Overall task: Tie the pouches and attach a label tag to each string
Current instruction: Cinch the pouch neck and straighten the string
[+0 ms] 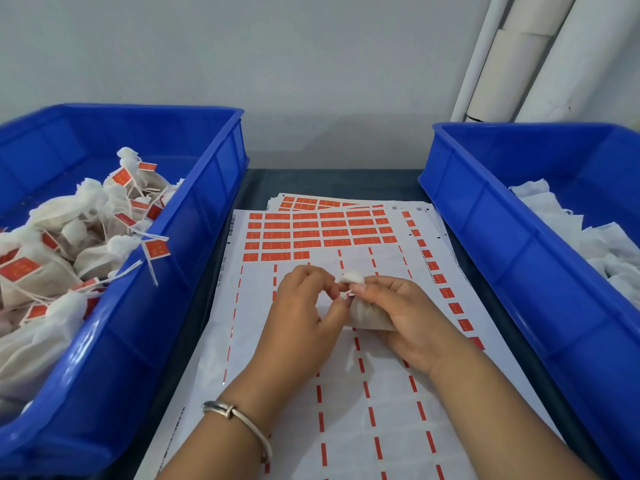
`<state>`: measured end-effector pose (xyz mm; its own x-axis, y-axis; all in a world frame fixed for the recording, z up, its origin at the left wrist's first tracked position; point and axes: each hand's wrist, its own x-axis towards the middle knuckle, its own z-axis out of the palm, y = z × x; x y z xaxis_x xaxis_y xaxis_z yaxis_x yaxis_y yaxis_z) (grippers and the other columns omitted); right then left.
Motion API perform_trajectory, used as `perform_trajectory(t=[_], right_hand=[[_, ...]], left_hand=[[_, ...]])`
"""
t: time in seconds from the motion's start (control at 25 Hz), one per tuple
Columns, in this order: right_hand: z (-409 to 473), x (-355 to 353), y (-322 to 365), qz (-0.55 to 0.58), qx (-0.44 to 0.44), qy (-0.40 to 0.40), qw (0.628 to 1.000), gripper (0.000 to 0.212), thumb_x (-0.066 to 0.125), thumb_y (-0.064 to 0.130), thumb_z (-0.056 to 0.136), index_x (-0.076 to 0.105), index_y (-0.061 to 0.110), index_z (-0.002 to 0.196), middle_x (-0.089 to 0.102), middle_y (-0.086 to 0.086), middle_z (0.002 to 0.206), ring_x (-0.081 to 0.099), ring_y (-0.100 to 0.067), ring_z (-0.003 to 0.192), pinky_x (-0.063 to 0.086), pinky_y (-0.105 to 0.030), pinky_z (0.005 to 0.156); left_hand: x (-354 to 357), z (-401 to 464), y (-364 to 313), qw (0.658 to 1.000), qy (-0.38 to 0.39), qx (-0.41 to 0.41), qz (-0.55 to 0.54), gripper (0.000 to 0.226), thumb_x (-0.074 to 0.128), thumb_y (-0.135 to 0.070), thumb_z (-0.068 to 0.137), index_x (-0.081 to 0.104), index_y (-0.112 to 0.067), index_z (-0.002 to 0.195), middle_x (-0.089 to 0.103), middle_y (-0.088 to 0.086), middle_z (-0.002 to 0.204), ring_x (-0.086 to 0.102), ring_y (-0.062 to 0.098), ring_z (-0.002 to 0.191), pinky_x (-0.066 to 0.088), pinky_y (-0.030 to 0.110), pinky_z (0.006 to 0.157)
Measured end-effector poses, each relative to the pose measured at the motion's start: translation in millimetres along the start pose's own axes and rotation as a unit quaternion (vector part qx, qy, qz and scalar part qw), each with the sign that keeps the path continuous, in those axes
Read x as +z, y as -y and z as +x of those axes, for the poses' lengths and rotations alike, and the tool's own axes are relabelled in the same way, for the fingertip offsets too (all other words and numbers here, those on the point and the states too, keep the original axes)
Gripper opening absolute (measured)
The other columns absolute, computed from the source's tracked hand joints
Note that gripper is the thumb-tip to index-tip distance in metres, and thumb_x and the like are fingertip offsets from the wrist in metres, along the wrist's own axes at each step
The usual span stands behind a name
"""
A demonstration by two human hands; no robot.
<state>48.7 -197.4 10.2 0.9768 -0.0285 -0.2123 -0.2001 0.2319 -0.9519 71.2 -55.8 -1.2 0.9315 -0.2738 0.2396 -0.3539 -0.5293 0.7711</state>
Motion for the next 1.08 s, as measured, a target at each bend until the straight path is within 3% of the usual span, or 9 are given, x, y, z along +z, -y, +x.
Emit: perform_trajectory(t=[0.08,0.24,0.4,0.48,0.68,0.76,0.88,1.0,1.08], right_hand=[[0.9,0.0,-0.3,-0.002,-0.005,-0.012,1.000,0.021,0.064,0.019,0.086,0.078,0.032,0.080,0.072,0.011,0.100,0.069,-0.007,0.088,0.056,-0.021,0.069],[3.8,-0.3,-5.0,-0.032,-0.006,-0.028,0.999,0.017,0.067,0.018,0.084,0.077,0.030,0.077,0.071,0.014,0.095,0.067,-0.019,0.090,0.055,-0.023,0.072],[6.1,-1.8,-8.6,-0.075,-0.009,-0.072,0.995,0.006,0.070,0.016,0.083,0.073,0.022,0.083,0.069,0.014,0.087,0.061,-0.019,0.091,0.050,-0.014,0.060],[7.1,-2.3,-9.3,-0.087,-0.013,-0.075,0.993,0.014,0.070,0.013,0.082,0.069,0.024,0.090,0.069,0.014,0.092,0.061,-0.018,0.093,0.049,-0.012,0.058],[8.0,-4.1,-11.5,-0.110,-0.026,-0.057,0.992,0.038,0.067,0.004,0.080,0.057,0.035,0.101,0.067,0.018,0.097,0.069,-0.013,0.082,0.055,-0.026,0.069],[6.3,-7.2,-11.1,-0.110,-0.034,-0.039,0.993,0.038,0.064,0.004,0.081,0.058,0.037,0.098,0.065,0.020,0.090,0.069,-0.007,0.079,0.056,-0.029,0.071],[2.6,-10.6,-7.8,-0.102,-0.033,0.017,0.994,0.042,0.060,-0.001,0.080,0.061,0.036,0.099,0.066,0.017,0.092,0.069,-0.015,0.079,0.055,-0.027,0.069],[-2.7,-9.6,-4.1,-0.168,-0.021,0.114,0.979,0.046,0.058,0.000,0.081,0.060,0.036,0.109,0.069,0.017,0.102,0.069,-0.017,0.088,0.055,-0.024,0.073],[-6.3,-9.2,-1.8,-0.195,-0.011,0.165,0.967,0.038,0.060,0.014,0.085,0.059,0.037,0.114,0.069,0.016,0.107,0.068,-0.017,0.093,0.055,-0.024,0.077]], left_hand=[[-1.4,1.5,0.4,1.000,-0.006,-0.018,0.001,0.018,0.055,-0.032,0.090,0.046,-0.042,0.079,0.042,-0.035,0.092,0.042,-0.016,0.092,0.036,0.007,0.072],[-1.8,5.4,1.9,0.998,-0.022,-0.057,0.017,0.019,0.054,-0.033,0.091,0.044,-0.043,0.079,0.042,-0.035,0.084,0.040,-0.023,0.087,0.035,0.006,0.059],[-4.7,8.7,2.6,0.995,-0.042,-0.089,0.036,0.021,0.055,-0.033,0.091,0.043,-0.043,0.077,0.044,-0.030,0.081,0.045,-0.012,0.078,0.031,0.006,0.058],[-7.6,9.2,1.9,0.994,-0.050,-0.086,0.042,0.022,0.054,-0.033,0.092,0.042,-0.043,0.077,0.044,-0.029,0.081,0.046,-0.009,0.077,0.030,0.006,0.059],[-10.1,11.1,1.4,0.991,-0.085,-0.091,0.050,0.011,0.054,-0.029,0.092,0.047,-0.037,0.089,0.043,-0.027,0.080,0.047,-0.003,0.075,0.029,0.006,0.060],[-12.1,12.4,3.5,0.986,-0.117,-0.114,0.038,0.010,0.053,-0.029,0.093,0.047,-0.037,0.091,0.043,-0.027,0.080,0.047,-0.003,0.074,0.028,0.007,0.059],[-18.2,15.8,8.8,0.975,-0.169,-0.146,0.010,0.011,0.054,-0.027,0.093,0.049,-0.036,0.090,0.046,-0.026,0.079,0.047,-0.004,0.074,0.029,0.008,0.059],[-20.5,17.5,10.0,0.974,-0.161,-0.156,-0.001,0.009,0.054,-0.026,0.093,0.051,-0.034,0.092,0.047,-0.022,0.082,0.048,-0.002,0.075,0.031,0.007,0.061],[-21.6,15.6,5.4,0.979,-0.144,-0.144,-0.008,0.007,0.054,-0.026,0.093,0.053,-0.033,0.093,0.048,-0.023,0.083,0.049,-0.003,0.077,0.031,0.007,0.061]])
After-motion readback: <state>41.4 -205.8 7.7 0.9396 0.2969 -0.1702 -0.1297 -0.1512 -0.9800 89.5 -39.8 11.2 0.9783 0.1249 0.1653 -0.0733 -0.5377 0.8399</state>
